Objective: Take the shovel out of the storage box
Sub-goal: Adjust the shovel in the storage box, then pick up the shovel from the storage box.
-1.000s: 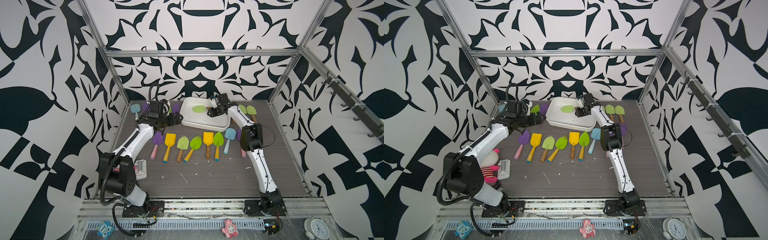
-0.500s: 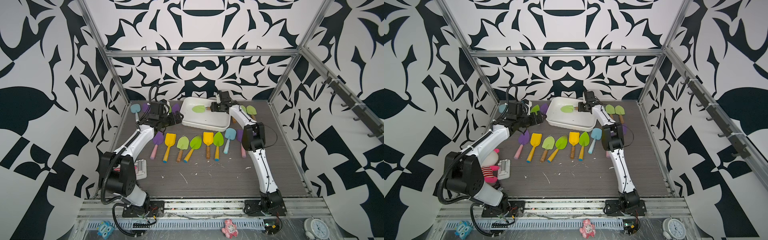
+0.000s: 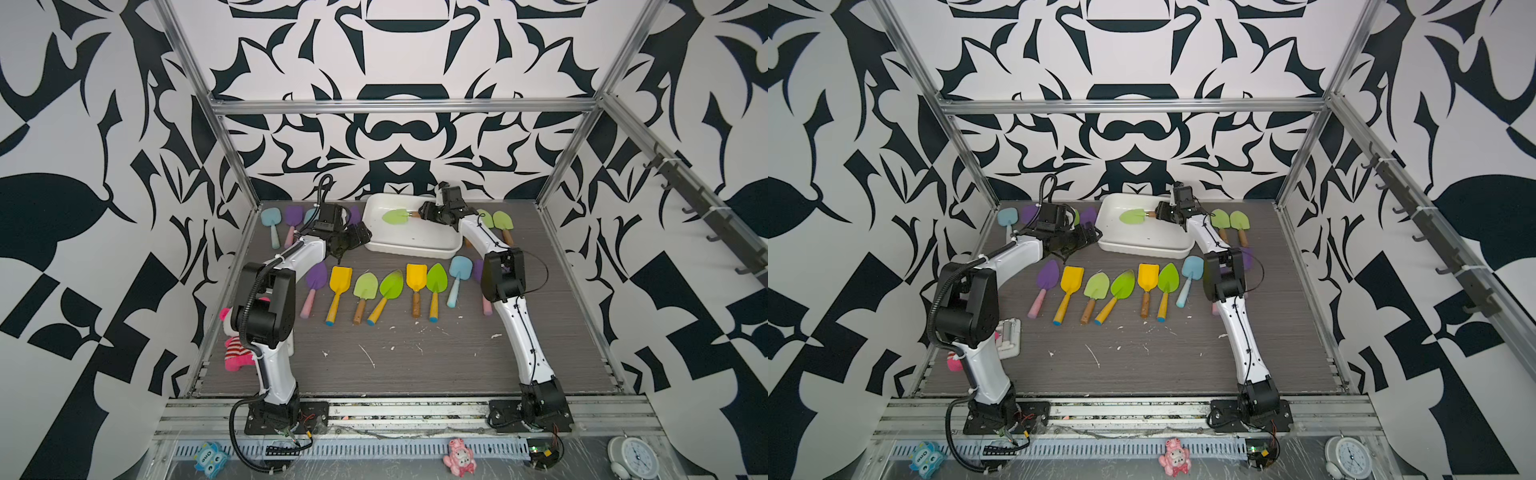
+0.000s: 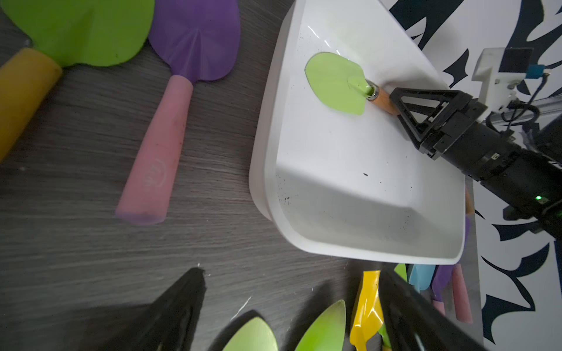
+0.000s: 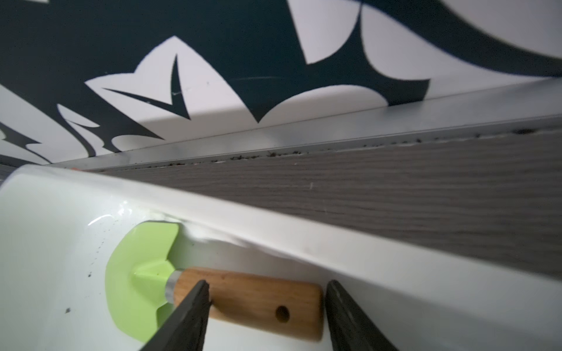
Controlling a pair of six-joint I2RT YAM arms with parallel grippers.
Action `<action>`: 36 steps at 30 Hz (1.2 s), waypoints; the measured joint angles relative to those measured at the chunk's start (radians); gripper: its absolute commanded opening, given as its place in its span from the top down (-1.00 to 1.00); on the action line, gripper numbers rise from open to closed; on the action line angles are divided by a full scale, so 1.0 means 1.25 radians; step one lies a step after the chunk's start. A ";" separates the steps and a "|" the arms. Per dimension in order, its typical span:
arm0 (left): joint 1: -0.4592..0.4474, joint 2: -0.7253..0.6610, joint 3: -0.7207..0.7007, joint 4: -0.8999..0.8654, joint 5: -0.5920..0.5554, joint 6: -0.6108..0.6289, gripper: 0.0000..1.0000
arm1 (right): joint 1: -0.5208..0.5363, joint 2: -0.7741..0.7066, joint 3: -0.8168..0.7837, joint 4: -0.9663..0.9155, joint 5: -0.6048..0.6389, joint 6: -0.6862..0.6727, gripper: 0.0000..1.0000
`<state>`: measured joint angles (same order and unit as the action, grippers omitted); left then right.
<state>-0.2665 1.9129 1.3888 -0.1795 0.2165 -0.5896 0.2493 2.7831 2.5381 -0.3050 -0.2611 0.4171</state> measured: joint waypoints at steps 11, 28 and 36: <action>-0.005 0.063 0.075 -0.032 -0.009 -0.002 -0.76 | 0.025 -0.136 -0.274 0.102 -0.118 -0.001 0.11; -0.008 0.073 0.075 -0.034 -0.015 -0.002 -0.75 | 0.070 -0.269 -0.413 0.012 -0.185 -0.098 -0.20; -0.014 0.073 0.075 -0.034 -0.014 -0.002 -0.75 | 0.077 -0.169 -0.161 -0.108 -0.180 -0.241 -0.28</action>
<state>-0.2844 2.0045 1.4826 -0.2218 0.1989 -0.5915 0.3458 2.5717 2.3363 -0.4400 -0.4866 0.1162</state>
